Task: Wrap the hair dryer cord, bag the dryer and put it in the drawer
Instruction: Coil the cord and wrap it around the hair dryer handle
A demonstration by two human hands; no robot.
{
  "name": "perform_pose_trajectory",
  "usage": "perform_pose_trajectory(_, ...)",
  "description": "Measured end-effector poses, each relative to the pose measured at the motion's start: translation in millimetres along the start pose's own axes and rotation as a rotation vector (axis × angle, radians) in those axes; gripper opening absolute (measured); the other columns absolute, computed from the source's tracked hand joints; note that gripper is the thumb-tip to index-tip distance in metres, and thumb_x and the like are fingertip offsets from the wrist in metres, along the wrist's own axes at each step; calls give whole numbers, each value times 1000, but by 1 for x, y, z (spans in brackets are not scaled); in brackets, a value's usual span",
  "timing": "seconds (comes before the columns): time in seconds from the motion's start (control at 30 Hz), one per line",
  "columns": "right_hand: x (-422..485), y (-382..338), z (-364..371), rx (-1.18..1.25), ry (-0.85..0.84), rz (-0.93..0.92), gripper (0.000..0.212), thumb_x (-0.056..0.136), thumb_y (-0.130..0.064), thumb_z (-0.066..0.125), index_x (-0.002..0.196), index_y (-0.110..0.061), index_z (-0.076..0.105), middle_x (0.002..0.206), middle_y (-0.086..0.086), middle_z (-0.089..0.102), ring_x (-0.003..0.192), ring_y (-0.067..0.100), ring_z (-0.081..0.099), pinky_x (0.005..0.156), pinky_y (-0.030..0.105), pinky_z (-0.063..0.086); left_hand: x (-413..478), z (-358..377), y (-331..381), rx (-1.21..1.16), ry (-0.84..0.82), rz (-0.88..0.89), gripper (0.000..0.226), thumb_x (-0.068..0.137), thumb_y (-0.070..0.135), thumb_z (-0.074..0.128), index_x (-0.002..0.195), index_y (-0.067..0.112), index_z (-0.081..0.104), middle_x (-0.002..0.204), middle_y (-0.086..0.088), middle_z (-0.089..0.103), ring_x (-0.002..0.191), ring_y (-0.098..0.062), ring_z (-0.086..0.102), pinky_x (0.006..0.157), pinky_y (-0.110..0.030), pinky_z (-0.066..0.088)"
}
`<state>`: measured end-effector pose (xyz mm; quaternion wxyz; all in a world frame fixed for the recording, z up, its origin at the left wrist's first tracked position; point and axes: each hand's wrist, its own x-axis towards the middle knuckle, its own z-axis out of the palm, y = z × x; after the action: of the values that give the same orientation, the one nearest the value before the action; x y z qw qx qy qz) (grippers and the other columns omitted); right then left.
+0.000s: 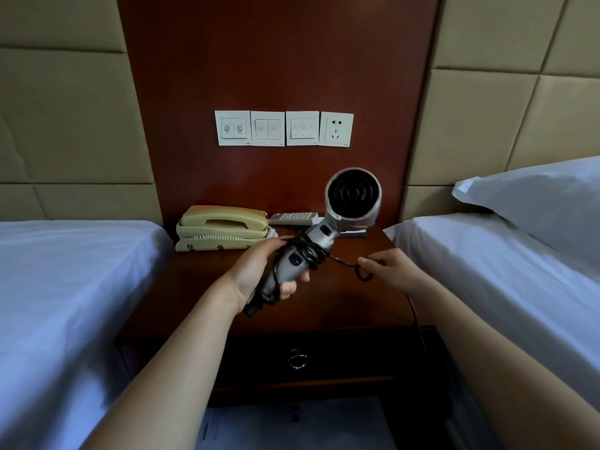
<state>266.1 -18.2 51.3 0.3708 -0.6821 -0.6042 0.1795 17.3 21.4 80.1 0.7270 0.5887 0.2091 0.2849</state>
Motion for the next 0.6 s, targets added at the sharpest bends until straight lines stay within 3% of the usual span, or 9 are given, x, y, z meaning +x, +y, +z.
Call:
perform_pose_trajectory(0.07,1,4,8,-87,-19,5,34,90,-30,59,69,-6,71,69,19,65,61,19,51,59,29,36,4,-2,-3,-58,52,17,41,98,27,23,92,3,56,62,-15,59,34,-16,42,38,-19,36)
perform_pose_trajectory(0.17,-4,-5,11,-173,-55,-15,33,89,-33,59,62,-17,69,68,9,69,61,16,55,59,30,40,8,-7,-5,-89,222,73,43,98,26,23,90,1,56,61,-14,59,34,-16,41,37,-20,34)
perform_pose_trajectory(0.27,-12,-20,7,-242,-53,-75,38,89,-35,58,53,-24,59,54,-6,56,53,8,49,56,26,37,10,-11,-3,-150,415,113,43,98,23,23,85,1,57,63,-13,58,33,-13,41,37,-19,33)
perform_pose_trajectory(0.47,-37,-52,10,-386,-3,-305,48,91,-35,55,50,-21,33,48,-3,37,50,15,37,53,32,30,13,-22,-3,-261,660,23,41,96,22,26,79,2,57,55,-9,55,28,-11,40,33,-14,33)
perform_pose_trajectory(0.6,-50,-73,9,-514,71,-511,39,91,-44,49,62,-18,46,51,-5,39,54,22,46,51,35,38,16,-25,-3,-250,733,-54,43,96,29,25,79,1,53,62,-11,49,26,-12,40,32,-14,33)
